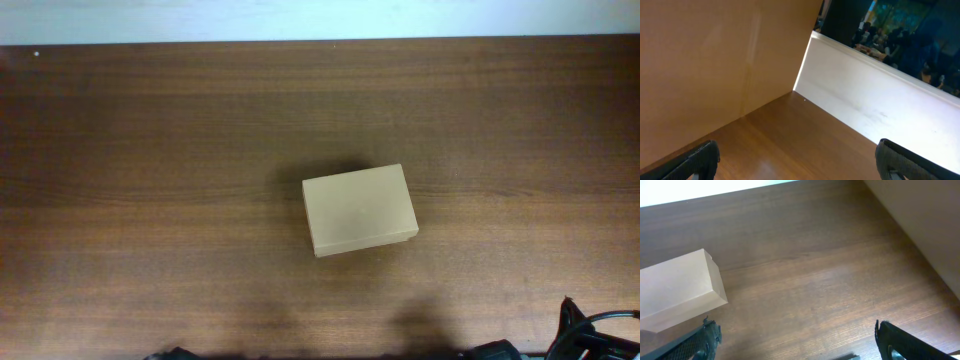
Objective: Pack container
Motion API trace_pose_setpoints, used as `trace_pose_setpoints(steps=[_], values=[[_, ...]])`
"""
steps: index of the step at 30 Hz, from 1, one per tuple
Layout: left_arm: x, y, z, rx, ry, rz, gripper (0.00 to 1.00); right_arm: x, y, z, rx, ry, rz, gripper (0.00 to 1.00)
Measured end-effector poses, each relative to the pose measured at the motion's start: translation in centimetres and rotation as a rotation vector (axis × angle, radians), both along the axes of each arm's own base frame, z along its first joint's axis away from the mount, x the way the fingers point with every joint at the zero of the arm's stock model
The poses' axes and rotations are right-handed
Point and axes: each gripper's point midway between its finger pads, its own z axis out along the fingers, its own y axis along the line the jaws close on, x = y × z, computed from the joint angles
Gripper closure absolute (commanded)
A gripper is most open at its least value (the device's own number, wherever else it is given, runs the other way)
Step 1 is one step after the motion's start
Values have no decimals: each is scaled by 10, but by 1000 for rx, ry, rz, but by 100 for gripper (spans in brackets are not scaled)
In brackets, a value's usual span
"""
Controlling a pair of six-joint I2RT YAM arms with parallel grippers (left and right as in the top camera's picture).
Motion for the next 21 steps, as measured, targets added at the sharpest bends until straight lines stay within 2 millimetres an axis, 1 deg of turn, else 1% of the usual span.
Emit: trace_pose_setpoints(steps=[21], values=[[0, 0, 0, 0, 0, 0, 1, 0, 0, 0, 0, 0, 0, 1]])
